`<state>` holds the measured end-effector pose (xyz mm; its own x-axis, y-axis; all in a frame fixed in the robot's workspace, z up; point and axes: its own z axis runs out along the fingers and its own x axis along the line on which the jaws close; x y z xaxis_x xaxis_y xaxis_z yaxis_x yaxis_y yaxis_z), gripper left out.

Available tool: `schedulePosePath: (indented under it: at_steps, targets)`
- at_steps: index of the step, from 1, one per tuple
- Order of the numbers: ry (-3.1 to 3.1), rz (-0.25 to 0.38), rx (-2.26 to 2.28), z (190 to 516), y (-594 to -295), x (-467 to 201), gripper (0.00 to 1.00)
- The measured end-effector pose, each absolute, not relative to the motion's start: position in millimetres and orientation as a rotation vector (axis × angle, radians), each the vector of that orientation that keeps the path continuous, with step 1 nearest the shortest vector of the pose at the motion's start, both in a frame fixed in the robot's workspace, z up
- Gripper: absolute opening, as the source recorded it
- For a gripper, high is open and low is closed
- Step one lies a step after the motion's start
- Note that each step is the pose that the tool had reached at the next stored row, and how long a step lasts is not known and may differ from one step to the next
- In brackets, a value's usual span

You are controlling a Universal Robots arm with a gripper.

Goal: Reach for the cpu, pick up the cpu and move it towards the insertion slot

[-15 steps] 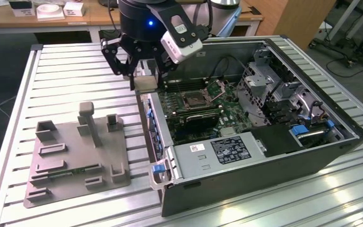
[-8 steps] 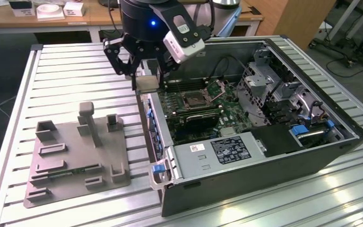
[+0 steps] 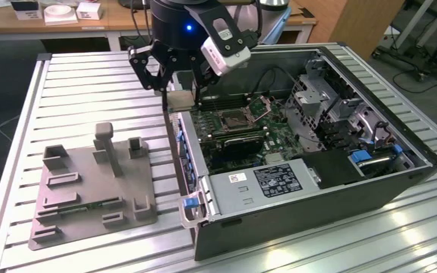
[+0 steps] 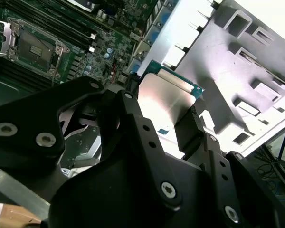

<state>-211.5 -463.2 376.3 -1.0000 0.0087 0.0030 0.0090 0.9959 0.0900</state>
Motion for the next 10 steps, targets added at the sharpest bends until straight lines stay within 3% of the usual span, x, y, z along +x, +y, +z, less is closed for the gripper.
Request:
schedulePosePath:
  at_steps: [10]
  targets:
    - [-3.136, -0.141, -0.014, 376.3, -463.2, -205.6, 0.54]
